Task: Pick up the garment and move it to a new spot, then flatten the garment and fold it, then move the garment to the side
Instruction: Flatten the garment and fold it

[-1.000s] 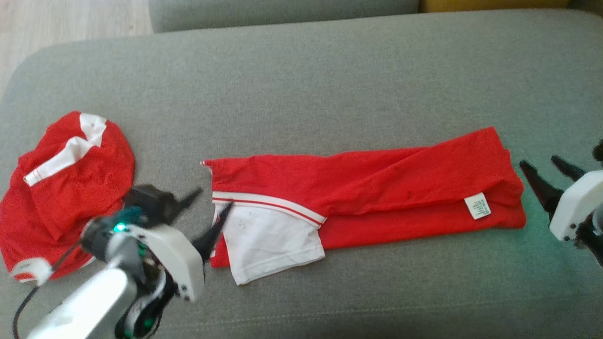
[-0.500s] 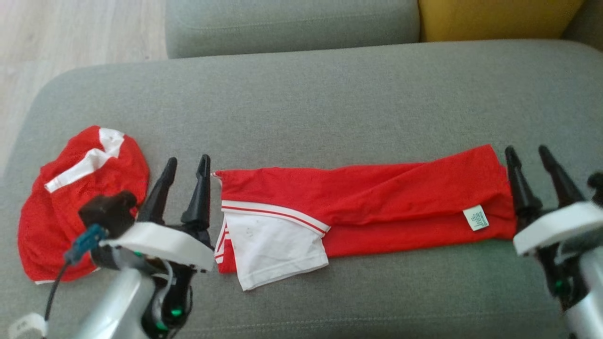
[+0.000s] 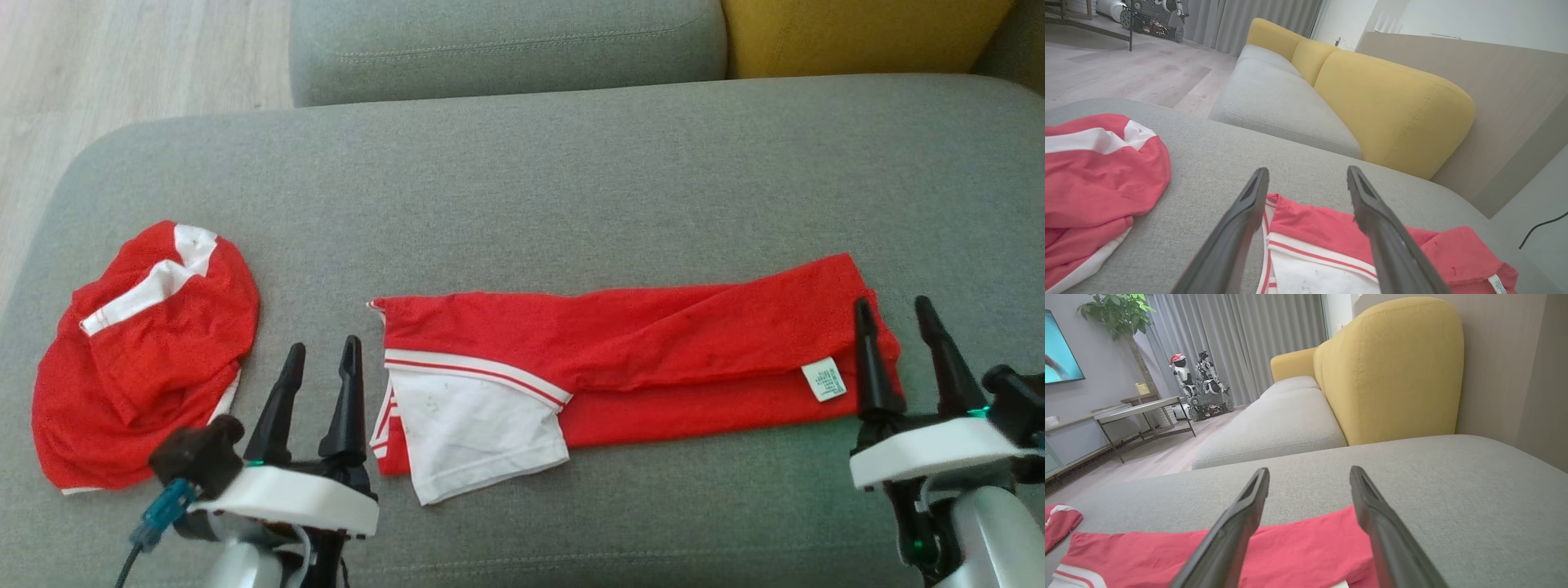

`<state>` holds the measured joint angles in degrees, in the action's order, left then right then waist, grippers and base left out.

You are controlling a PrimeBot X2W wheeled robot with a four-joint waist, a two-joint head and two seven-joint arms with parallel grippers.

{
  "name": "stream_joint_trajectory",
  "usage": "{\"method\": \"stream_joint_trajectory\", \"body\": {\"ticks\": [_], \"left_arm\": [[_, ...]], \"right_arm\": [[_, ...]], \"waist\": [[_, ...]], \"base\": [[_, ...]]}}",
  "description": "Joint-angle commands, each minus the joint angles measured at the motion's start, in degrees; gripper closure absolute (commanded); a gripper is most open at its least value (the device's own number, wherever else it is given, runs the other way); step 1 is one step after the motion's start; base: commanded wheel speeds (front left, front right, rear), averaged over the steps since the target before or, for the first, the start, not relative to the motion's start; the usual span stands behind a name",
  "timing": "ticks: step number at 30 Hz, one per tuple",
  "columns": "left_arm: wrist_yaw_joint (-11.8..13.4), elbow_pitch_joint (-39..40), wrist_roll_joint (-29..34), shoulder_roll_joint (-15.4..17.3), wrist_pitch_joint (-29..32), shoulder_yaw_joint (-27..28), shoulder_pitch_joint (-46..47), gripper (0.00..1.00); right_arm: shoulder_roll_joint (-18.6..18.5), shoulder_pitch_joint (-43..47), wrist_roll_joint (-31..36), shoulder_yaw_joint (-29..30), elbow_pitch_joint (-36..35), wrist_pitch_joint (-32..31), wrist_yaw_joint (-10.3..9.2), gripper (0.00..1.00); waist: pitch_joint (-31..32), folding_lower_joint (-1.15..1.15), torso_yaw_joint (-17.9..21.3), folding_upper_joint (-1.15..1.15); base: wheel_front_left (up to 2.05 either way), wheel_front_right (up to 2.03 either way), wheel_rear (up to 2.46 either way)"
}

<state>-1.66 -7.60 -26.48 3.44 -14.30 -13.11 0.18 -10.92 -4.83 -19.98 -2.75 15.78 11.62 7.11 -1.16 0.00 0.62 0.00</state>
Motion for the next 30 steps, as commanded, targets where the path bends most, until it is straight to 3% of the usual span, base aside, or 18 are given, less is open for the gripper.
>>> {"method": "stream_joint_trajectory", "body": {"ticks": [1, 6, 19, 30], "left_arm": [[-0.6, 1.6, 0.8, -0.2, -0.7, 2.7, 2.2, 0.00], [-1.9, 0.9, 2.1, -0.5, -0.7, 3.6, 3.4, 0.00], [-1.8, 0.3, 1.3, -0.6, -0.7, 0.6, 7.0, 0.00], [-1.7, 0.2, 1.8, -0.6, -0.7, 0.5, 8.5, 0.00]], "right_arm": [[-0.1, -1.1, 0.6, 0.0, -1.6, 0.5, 0.37, 0.00], [1.3, -3.1, -0.6, 4.0, 2.8, -2.0, 0.37, 0.00], [2.2, -14.1, -1.1, 15.7, 18.3, -10.0, 0.37, 0.00], [2.0, -18.9, 0.1, 17.4, 28.5, -16.6, 0.37, 0.00]], "waist": [[-0.1, 0.00, 0.0, 0.00], [-1.4, 0.00, -0.4, 0.00], [-7.6, 0.00, -2.5, 0.00], [-9.0, 0.00, -3.4, 0.00]], "base": [[0.00, 0.00, 0.00], [0.00, 0.00, 0.00], [0.00, 0.00, 0.00], [0.00, 0.00, 0.00]]}}
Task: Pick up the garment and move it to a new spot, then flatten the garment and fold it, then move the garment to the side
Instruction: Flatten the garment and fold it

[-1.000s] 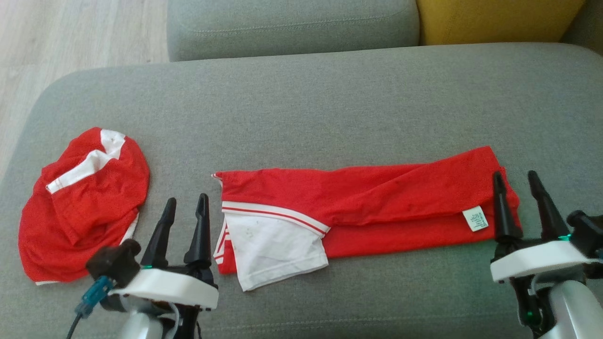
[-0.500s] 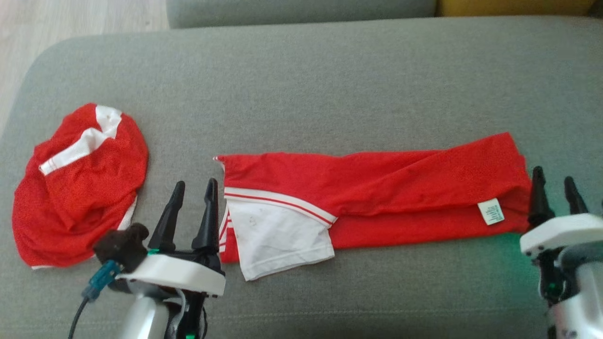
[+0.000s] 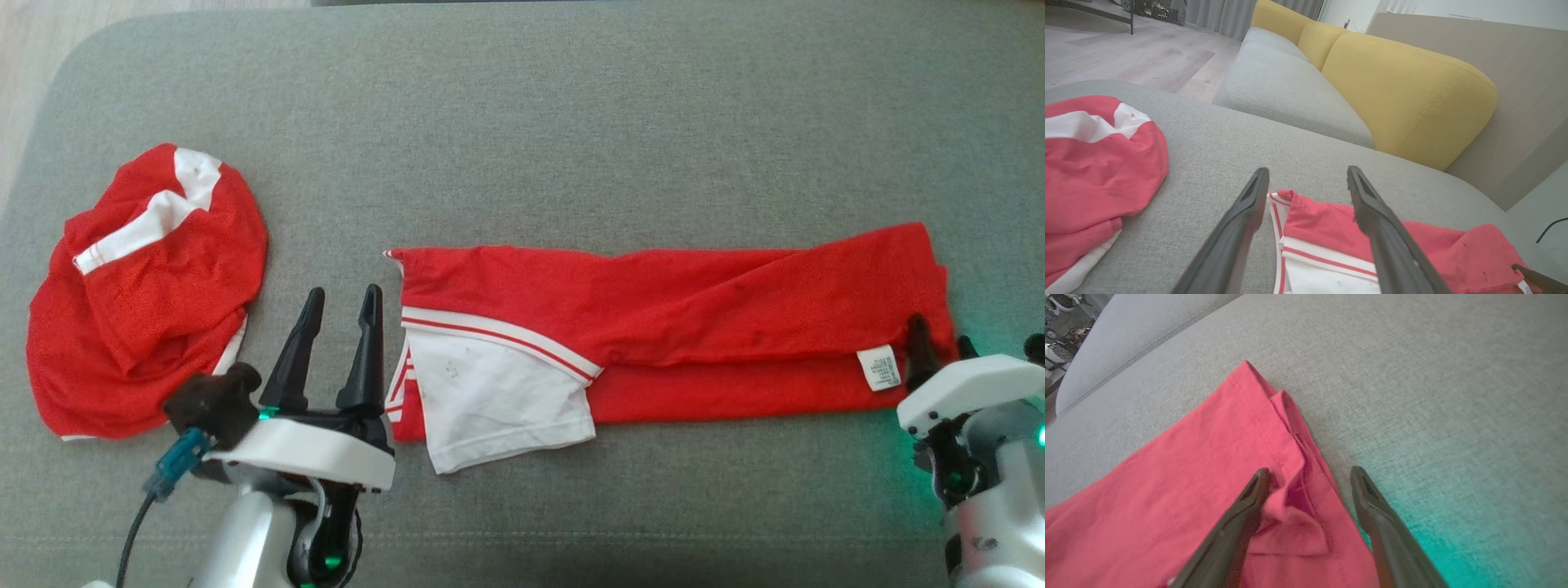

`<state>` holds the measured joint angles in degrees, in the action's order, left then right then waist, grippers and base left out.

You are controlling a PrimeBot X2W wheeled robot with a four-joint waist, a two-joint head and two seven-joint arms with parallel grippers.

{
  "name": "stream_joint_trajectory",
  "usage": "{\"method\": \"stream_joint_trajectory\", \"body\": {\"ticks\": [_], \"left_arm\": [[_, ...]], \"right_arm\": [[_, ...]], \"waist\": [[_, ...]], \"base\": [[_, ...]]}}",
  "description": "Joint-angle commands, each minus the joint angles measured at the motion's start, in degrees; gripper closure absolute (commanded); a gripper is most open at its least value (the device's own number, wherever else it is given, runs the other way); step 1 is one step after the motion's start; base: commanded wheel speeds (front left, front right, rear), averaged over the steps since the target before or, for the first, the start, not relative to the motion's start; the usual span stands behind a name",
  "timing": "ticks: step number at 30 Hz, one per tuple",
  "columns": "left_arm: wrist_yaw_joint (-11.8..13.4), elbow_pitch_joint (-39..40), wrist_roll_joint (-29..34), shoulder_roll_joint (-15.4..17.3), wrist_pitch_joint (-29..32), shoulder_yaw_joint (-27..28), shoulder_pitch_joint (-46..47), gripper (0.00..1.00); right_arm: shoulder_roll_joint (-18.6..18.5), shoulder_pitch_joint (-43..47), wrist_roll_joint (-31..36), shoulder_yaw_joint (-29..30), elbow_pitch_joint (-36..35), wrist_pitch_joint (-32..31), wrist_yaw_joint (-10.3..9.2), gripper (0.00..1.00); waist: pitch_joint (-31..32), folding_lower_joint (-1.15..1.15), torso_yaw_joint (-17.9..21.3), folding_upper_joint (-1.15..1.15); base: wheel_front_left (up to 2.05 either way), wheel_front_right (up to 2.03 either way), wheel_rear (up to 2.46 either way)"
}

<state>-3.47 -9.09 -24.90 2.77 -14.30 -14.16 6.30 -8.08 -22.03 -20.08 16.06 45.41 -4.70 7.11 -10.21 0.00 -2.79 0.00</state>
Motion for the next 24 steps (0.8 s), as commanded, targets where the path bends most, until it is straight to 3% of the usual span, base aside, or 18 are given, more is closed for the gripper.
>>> {"method": "stream_joint_trajectory", "body": {"ticks": [1, 3, 4, 5, 6, 7, 17, 24], "left_arm": [[0.1, 1.7, 0.3, 0.1, -0.7, 1.6, 2.4, 0.00], [0.1, 1.7, 0.3, 0.1, -0.7, 1.6, 2.5, 0.00], [0.2, 1.6, 0.3, 0.1, -0.7, 1.5, 2.5, 0.00], [0.2, 1.6, 0.4, 0.1, -0.7, 1.5, 2.5, 0.00], [0.2, 1.6, 0.3, 0.1, -0.7, 1.5, 2.5, 0.00], [0.3, 1.5, 0.3, 0.1, -0.7, 1.4, 2.6, 0.00], [0.5, 1.6, 0.1, 0.1, -0.7, 1.9, 2.3, 0.00], [0.6, 1.5, -0.6, 0.1, -0.7, 1.6, 2.0, 0.00]], "right_arm": [[-0.7, -1.8, 0.0, -1.7, -0.6, -0.9, 0.37, 0.00], [-0.4, -2.0, -0.7, -2.6, 0.2, -1.9, 0.37, 0.00], [-0.4, -2.0, -1.1, -3.2, 0.5, -2.5, 0.37, 0.15], [-0.4, -2.0, -1.6, -3.7, 0.7, -2.9, 0.37, 0.64], [-0.5, -1.9, -2.0, -4.2, 0.8, -3.1, 0.37, 0.91], [-0.7, -1.8, -2.2, -4.8, 0.7, -3.1, 0.37, 1.00], [-5.8, -2.7, 0.2, -2.6, 0.7, 2.1, 0.37, 1.00], [-10.5, -5.1, 13.6, 8.2, 3.8, 9.1, 0.37, 1.00]], "waist": [[0.0, 0.00, 0.0, 0.00], [0.1, 0.00, 0.1, 0.00], [0.2, 0.00, 0.1, 0.00], [0.3, 0.00, 0.2, 0.00], [0.4, 0.00, 0.3, 0.00], [0.6, 0.00, 0.3, 0.00], [1.9, 0.00, 1.3, 0.00], [2.9, 0.00, 1.3, 0.00]], "base": [[0.00, 0.00, 0.00], [0.00, 0.00, 0.00], [0.00, 0.00, 0.00], [0.00, 0.00, 0.00], [0.00, 0.00, 0.00], [0.00, 0.00, 0.00], [0.00, 0.00, 0.00], [0.00, 0.00, 0.00]]}}
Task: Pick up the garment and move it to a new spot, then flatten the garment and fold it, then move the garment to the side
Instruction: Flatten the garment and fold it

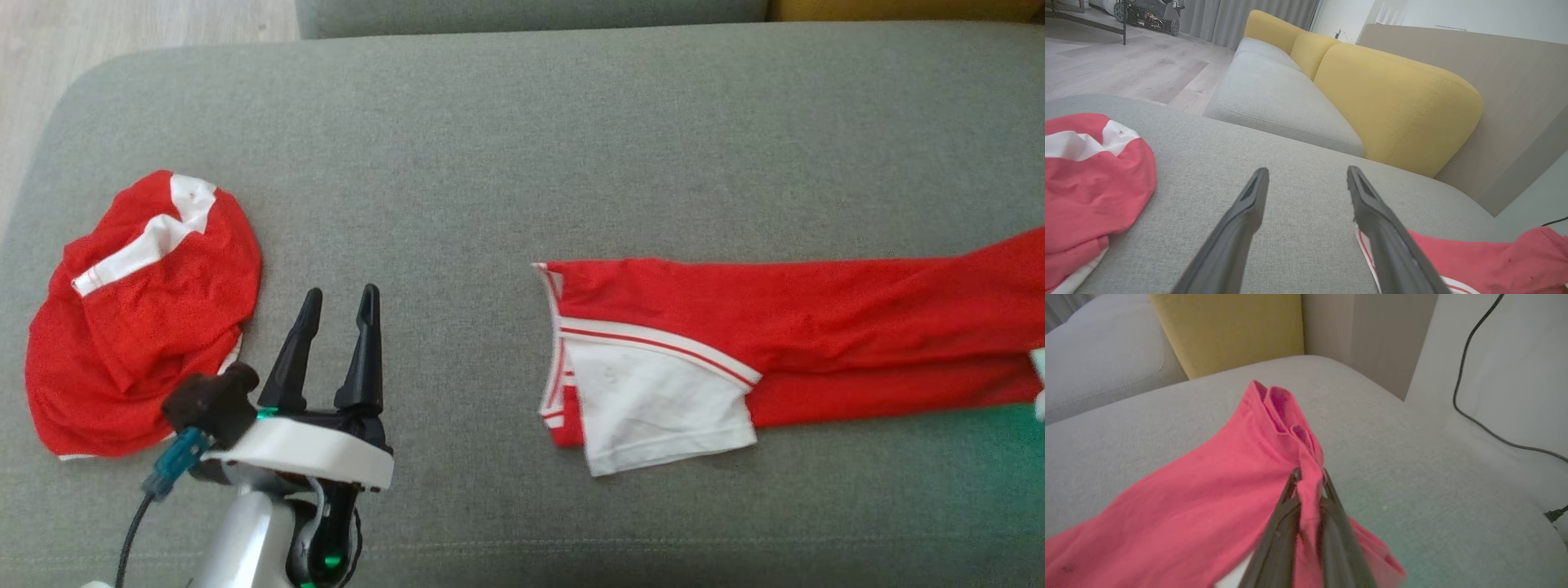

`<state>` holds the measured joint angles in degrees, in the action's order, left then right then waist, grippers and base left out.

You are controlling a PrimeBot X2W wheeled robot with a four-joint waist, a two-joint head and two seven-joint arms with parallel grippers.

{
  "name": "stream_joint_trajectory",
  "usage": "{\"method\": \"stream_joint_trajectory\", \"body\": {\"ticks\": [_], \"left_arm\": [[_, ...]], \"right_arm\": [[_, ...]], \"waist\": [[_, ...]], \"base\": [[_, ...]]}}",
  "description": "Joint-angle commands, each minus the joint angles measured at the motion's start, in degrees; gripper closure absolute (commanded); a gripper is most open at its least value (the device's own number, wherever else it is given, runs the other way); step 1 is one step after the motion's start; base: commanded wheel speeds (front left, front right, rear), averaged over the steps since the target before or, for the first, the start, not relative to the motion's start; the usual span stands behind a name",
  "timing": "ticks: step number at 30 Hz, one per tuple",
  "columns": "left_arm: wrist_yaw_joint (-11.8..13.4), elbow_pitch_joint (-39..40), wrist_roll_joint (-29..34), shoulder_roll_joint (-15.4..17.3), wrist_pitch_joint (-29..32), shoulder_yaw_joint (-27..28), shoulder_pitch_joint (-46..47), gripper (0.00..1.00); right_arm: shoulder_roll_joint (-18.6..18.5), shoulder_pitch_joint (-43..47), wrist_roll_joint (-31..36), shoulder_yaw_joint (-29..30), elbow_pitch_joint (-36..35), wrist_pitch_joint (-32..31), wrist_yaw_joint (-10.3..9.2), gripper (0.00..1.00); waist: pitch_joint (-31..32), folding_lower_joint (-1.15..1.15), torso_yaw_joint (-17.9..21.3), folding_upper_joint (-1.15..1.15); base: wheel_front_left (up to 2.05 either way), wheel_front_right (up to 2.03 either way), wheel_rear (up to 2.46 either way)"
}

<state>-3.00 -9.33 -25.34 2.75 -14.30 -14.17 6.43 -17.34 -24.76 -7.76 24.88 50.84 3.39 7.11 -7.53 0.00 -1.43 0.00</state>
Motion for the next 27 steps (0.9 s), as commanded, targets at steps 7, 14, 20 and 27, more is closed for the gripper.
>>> {"method": "stream_joint_trajectory", "body": {"ticks": [7, 14, 20, 27], "left_arm": [[0.4, 1.4, -0.8, 0.1, -0.7, 1.6, 0.8, 0.00], [0.6, 1.3, -1.2, 0.1, -0.7, 1.7, -0.5, 0.00], [0.7, 0.9, -1.6, 0.1, -0.7, 1.6, -1.4, 0.00], [0.7, 0.8, -2.1, 0.1, -0.7, 1.7, -2.2, 0.00]], "right_arm": [[4.8, -4.7, 4.9, 1.4, -2.6, 1.3, 0.37, 1.00], [12.0, -3.9, -4.2, -6.5, -9.1, -4.8, 0.37, 1.00], [14.2, 0.7, -14.9, -16.4, -18.7, -11.2, 0.37, 1.00], [14.4, 6.4, -30.8, -29.7, -27.4, -14.6, 0.37, 1.00]], "waist": [[2.1, 0.00, 0.1, 0.00], [4.8, 0.00, 0.6, 0.00], [6.5, 0.00, 0.8, 0.00], [7.4, 0.00, 0.5, 0.00]], "base": [[0.00, 0.00, 0.00], [0.00, 0.00, 0.00], [0.00, 0.00, 0.00], [0.00, 0.00, 0.00]]}}
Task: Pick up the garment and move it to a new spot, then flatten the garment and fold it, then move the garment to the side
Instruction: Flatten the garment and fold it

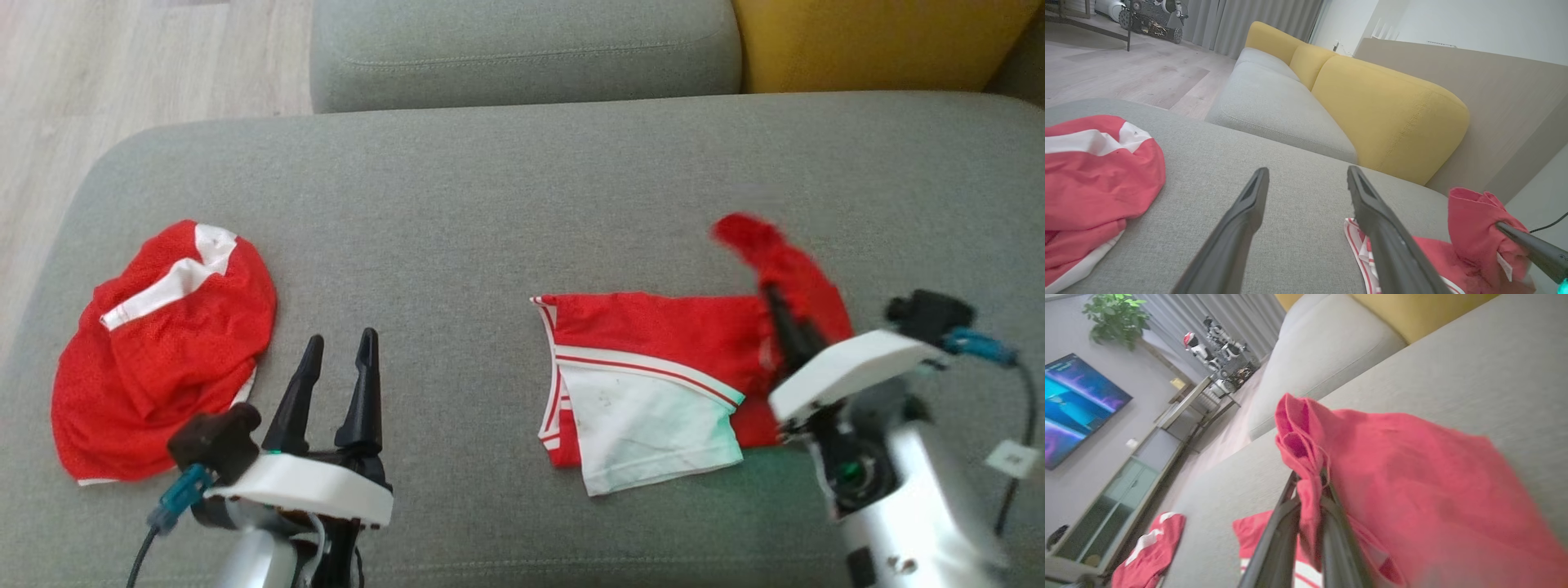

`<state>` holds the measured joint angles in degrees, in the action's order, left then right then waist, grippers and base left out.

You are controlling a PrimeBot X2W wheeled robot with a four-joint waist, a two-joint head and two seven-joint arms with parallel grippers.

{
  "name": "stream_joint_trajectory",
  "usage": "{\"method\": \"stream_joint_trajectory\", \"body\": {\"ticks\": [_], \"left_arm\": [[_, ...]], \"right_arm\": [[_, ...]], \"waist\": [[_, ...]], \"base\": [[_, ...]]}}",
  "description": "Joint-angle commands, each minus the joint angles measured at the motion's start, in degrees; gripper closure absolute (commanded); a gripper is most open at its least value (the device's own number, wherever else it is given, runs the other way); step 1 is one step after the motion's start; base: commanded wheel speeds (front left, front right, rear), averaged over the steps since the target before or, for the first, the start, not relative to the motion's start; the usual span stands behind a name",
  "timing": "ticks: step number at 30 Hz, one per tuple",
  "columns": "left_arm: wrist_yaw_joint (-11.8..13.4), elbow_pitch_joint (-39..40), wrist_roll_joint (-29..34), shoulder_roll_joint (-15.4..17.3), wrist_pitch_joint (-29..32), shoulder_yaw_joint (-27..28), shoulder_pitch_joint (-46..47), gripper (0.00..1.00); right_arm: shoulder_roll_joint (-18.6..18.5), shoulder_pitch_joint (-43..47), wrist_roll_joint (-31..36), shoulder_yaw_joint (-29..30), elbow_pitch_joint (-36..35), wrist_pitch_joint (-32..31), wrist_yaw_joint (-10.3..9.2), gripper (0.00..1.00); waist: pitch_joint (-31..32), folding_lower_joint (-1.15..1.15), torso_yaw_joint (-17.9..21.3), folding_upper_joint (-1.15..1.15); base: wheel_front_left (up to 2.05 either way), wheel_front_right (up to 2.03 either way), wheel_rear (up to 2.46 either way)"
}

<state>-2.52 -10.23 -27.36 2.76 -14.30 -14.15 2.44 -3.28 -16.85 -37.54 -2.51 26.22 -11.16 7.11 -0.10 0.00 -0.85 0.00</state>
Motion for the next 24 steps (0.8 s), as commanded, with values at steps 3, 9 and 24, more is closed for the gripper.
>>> {"method": "stream_joint_trajectory", "body": {"ticks": [3, 9, 24], "left_arm": [[0.1, 1.6, -0.1, 0.1, -0.7, 1.5, 1.7, 0.00], [0.0, 1.7, -0.2, 0.1, -0.7, 1.0, 1.7, 0.00], [0.2, 1.1, -0.5, 0.1, -0.7, 0.2, 3.3, 0.00]], "right_arm": [[0.4, -0.5, -4.2, -5.4, -4.0, 0.1, 0.37, 1.00], [0.4, 0.5, -8.9, -12.9, -4.6, 2.0, 0.37, 1.00], [0.4, -2.3, -14.9, -26.0, 1.9, 7.2, 0.37, 0.00]], "waist": [[-0.1, 0.00, -0.3, 0.00], [-0.9, 0.00, -1.3, 0.00], [-4.6, 0.00, -3.3, 0.00]], "base": [[0.00, 0.00, 0.00], [0.00, 0.00, 0.00], [0.00, 0.00, 0.00]]}}
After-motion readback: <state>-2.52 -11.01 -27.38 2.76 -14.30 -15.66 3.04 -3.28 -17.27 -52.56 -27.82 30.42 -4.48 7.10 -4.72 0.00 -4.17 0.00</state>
